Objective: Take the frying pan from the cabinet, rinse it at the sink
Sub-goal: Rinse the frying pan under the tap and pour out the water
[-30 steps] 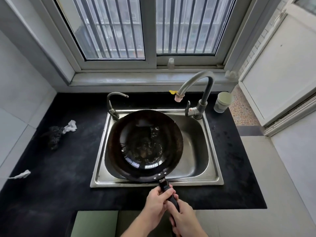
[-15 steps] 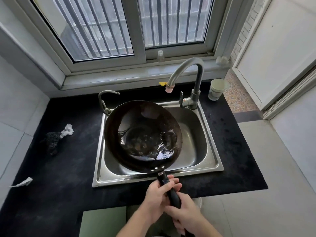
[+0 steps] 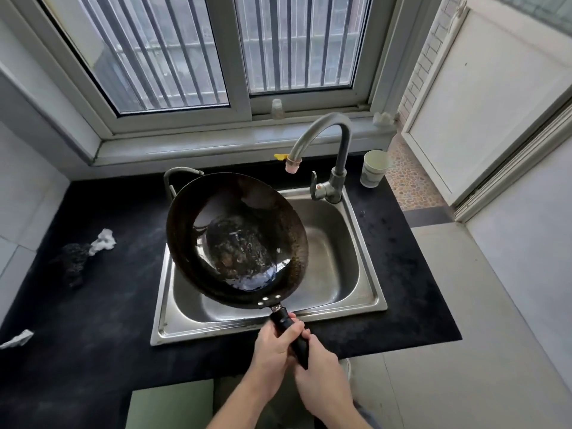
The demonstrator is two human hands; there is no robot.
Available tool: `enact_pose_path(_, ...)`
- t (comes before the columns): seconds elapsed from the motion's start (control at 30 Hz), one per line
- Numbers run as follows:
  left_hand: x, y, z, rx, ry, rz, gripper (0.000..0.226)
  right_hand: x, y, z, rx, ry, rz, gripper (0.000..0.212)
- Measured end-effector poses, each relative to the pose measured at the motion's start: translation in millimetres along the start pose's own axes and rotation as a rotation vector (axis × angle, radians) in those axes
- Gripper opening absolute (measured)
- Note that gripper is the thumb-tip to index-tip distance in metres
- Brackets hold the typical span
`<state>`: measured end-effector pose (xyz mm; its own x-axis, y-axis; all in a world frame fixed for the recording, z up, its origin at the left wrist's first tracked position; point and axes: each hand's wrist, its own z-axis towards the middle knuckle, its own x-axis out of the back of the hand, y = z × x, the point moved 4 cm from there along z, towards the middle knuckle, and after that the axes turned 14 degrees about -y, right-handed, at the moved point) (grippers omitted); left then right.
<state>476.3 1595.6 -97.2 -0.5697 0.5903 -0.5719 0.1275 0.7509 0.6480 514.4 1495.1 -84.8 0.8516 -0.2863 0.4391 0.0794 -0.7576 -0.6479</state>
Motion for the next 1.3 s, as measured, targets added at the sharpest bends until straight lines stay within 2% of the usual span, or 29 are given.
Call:
enact_pose_path(0.1, -3, -1, 2, -0.003, 0.015, -0.06, 0.015, 2, -8, -5, 0.02, 0.1, -0.019, 0.037)
enact_pose_path(0.23, 0, -3, -3, 0.013, 0.065, 0.048, 0.013, -1, -2, -5, 0.021, 0.116, -0.002, 0.04)
enact_pose_path(0.4, 6, -5, -13, 0.048, 0.06, 0.095, 0.017, 0, 3, -6, 0.1, 0.058, 0.097, 0.028)
enact_pose_path(0.47, 5, -5, -14, 0.046, 0.037, 0.02, 0.019, 1, 3, -7, 0.123, 0.014, 0.144, 0.02)
enact_pose_path(0.6, -2, -1, -9, 0.035, -0.046, -0.146, 0.037, 9, 11, -4, 0.169, -0.093, 0.29, 0.005)
enact_pose_path(0.8, -4, 3, -6, -0.021, -0.034, -0.038, 0.039, 14, 12, -1, 0.22, -0.183, 0.429, 0.012)
enact_pose_path(1.07, 2, 1, -5, -0.039, 0.018, 0.074, 0.037, 5, 14, 5, 0.184, -0.177, 0.525, 0.03)
enact_pose_path(1.3, 4, -7, -8, -0.016, 0.076, 0.173, 0.023, 2, 26, 1, 0.211, -0.309, 0.64, 0.03)
